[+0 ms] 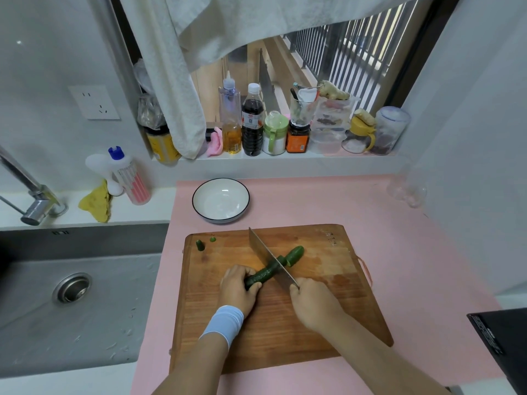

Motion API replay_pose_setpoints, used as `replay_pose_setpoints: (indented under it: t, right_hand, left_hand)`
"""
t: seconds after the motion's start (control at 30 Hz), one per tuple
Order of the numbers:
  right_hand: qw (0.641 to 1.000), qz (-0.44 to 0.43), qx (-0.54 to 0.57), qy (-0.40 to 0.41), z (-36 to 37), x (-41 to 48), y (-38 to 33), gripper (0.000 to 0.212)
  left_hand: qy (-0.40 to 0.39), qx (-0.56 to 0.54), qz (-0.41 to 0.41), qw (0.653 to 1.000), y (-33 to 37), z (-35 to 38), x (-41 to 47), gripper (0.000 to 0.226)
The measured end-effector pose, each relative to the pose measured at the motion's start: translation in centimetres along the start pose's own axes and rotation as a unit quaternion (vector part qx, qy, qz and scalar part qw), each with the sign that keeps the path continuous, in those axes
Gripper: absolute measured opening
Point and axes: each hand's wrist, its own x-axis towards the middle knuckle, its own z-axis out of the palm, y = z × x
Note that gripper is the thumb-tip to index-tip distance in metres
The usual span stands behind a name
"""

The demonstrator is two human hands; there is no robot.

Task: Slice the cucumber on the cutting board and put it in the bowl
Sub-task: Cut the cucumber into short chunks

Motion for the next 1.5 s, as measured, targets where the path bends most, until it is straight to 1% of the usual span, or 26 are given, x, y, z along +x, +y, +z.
replay_pose_setpoints:
  t: [0.1, 0.23, 0.37, 0.47, 0.57, 0.63, 0.77, 0.87, 1.0, 1.17, 1.3, 1.5]
  right_hand:
    - [1.000, 0.015, 0.012, -0.016, 0.7, 0.5, 0.4, 0.034]
    - [0.999, 0.029, 0.020, 0.002, 1.6, 0.6, 0.9, 0.034]
    - [1.000, 0.025, 0.012, 0.006, 1.7, 0.5, 0.8, 0.033]
    - [1.000, 0.025, 0.005, 0.002, 1.8, 0.5, 0.9, 0.033]
    - [1.000, 0.024, 0.007, -0.002, 1.8, 0.4, 1.0, 0.033]
    - [1.000, 0.025, 0.009, -0.004, 1.8, 0.3, 0.9, 0.033]
    - [1.000, 0.025, -0.001, -0.002, 1.3, 0.1, 0.7, 0.034]
    - [1.000, 0.015, -0.009, 0.017, 0.8, -0.2, 0.2, 0.034]
    - [0.999, -0.001, -0.003, 0.043, 0.4, -0.7, -1.2, 0.034]
    - [0.999, -0.031, -0.024, 0.033, 1.2, -1.6, -2.6, 0.033]
    - [0.998, -0.029, -0.056, 0.031, 2.0, -2.1, -2.8, 0.030]
    - [0.999, -0.018, -0.044, 0.016, 2.1, -2.2, -2.3, 0.032]
  left_hand:
    - [0.004, -0.001, -0.003, 1.000, -0.3, 0.2, -0.1, 0.027]
    - [0.009, 0.006, 0.000, 1.000, -0.4, 0.4, 0.1, 0.024]
    - [-0.016, 0.071, 0.023, 0.997, -0.5, 0.0, 0.2, 0.022]
    - [-0.020, 0.110, 0.047, 0.993, -1.2, -0.8, -0.1, 0.031]
    - [0.013, 0.058, 0.051, 0.997, -2.4, -1.9, -0.7, 0.038]
    - [0.015, 0.029, 0.064, 0.997, -3.1, -2.3, -1.0, 0.033]
    - [0.007, 0.034, 0.074, 0.997, -3.1, -2.3, -1.4, 0.026]
    - [0.016, 0.023, 0.055, 0.998, -3.3, -2.2, -1.3, 0.019]
    - [0.009, 0.021, 0.028, 0.999, -3.4, -2.3, -1.1, 0.015]
    - [0.004, 0.007, 0.000, 1.000, -3.2, -2.3, -0.9, 0.013]
    - [0.005, 0.007, -0.002, 1.000, -3.0, -2.4, -0.9, 0.013]
    - [0.012, 0.002, 0.001, 1.000, -3.2, -2.2, -1.0, 0.014]
